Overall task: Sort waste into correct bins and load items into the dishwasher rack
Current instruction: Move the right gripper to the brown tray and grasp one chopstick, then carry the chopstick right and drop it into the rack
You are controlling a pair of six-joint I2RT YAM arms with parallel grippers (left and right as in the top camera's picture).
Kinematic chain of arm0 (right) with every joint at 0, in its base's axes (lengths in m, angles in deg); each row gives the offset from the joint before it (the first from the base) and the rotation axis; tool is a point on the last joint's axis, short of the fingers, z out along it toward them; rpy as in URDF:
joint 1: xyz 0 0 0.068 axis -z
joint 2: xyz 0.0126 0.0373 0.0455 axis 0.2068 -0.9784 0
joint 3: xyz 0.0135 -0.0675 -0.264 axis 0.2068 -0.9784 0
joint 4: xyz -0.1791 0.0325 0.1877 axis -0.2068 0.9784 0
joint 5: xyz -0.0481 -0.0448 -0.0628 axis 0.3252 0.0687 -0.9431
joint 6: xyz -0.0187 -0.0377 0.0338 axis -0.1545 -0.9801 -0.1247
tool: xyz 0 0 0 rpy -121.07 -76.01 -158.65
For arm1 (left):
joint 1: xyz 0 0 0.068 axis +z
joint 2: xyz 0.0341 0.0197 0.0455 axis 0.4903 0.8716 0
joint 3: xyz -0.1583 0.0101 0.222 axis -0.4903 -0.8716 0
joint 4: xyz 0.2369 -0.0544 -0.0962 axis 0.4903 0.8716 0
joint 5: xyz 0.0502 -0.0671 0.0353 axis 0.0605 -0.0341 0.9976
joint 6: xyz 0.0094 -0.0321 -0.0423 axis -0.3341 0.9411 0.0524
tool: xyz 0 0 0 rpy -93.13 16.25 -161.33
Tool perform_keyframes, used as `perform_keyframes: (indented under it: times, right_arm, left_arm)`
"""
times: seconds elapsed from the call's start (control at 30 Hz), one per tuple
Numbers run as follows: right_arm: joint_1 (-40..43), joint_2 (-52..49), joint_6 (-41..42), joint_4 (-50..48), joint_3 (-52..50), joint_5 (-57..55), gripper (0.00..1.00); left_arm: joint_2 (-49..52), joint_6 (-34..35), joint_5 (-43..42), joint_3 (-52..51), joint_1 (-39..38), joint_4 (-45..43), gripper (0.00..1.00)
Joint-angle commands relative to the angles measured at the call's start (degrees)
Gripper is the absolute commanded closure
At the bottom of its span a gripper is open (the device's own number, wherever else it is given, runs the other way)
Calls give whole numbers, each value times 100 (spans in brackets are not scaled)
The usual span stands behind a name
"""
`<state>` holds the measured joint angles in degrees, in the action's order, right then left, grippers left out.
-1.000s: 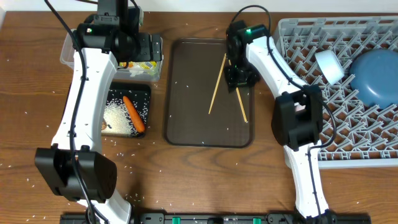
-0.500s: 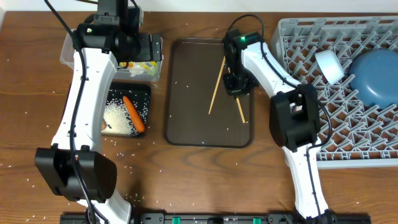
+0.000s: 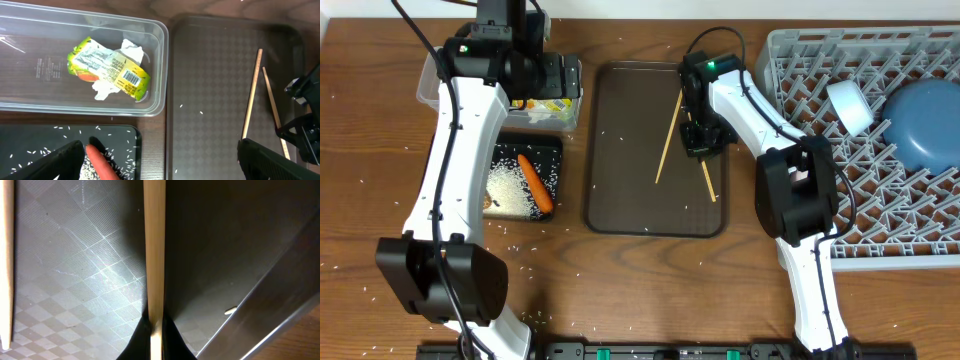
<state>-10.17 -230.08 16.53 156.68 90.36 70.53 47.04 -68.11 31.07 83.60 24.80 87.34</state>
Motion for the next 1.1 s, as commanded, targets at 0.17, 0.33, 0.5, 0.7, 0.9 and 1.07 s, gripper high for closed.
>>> perform_keyframes:
  times: [0.17, 0.33, 0.5, 0.7, 0.9, 1.07]
  right_arm:
    - [199, 1051, -50, -42, 90, -87, 99]
    - [509, 1727, -138, -48, 90, -125, 99]
    - [1014, 2269, -186, -94, 90, -643, 99]
    - [1698, 2321, -1161, -476, 50, -667, 99]
    - [2140, 2236, -1641, -957, 39, -660, 99]
    - [2245, 2225, -1958, -1130, 39, -407, 99]
  left_arm:
    - [22, 33, -9, 22, 20, 13, 2]
    - [22, 33, -9, 22, 20, 13, 2]
    - [22, 33, -7, 22, 20, 13, 2]
    - [22, 33, -9, 22, 20, 13, 2]
    - [22, 33, -7, 22, 20, 13, 2]
    - [22, 33, -7, 22, 20, 13, 2]
